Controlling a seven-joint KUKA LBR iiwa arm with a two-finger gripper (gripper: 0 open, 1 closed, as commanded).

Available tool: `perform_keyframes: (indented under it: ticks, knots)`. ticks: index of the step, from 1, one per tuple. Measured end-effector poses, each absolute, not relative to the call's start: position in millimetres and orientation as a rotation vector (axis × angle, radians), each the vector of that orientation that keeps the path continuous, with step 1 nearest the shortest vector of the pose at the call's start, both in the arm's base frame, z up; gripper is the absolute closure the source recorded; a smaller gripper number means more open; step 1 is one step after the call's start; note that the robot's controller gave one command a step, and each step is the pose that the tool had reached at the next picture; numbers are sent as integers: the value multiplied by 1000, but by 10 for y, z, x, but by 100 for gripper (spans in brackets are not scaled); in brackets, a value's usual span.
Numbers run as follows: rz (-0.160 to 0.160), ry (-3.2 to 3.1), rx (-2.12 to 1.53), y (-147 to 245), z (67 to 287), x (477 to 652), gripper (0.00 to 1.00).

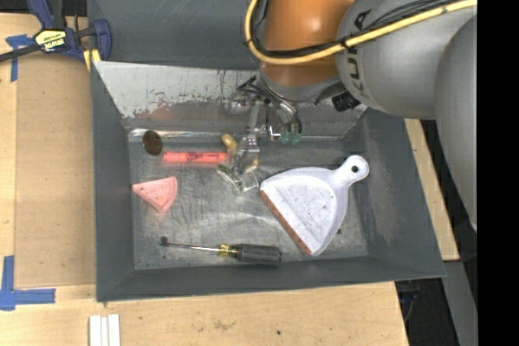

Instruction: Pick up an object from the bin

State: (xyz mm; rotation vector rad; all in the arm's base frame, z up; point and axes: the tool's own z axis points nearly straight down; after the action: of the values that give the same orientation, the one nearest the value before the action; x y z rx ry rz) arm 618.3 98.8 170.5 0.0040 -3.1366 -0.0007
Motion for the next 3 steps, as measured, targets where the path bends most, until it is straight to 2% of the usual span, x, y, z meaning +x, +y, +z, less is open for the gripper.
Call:
perform_keyframes:
  ticks: [1,2,3]
  knots:
    - [-2,-3145,1,984,1755,6202,0]
    - [-3,-3149,15,1236,991,6164,0]
    - [-2,-3140,132,1290,730,6270,0]
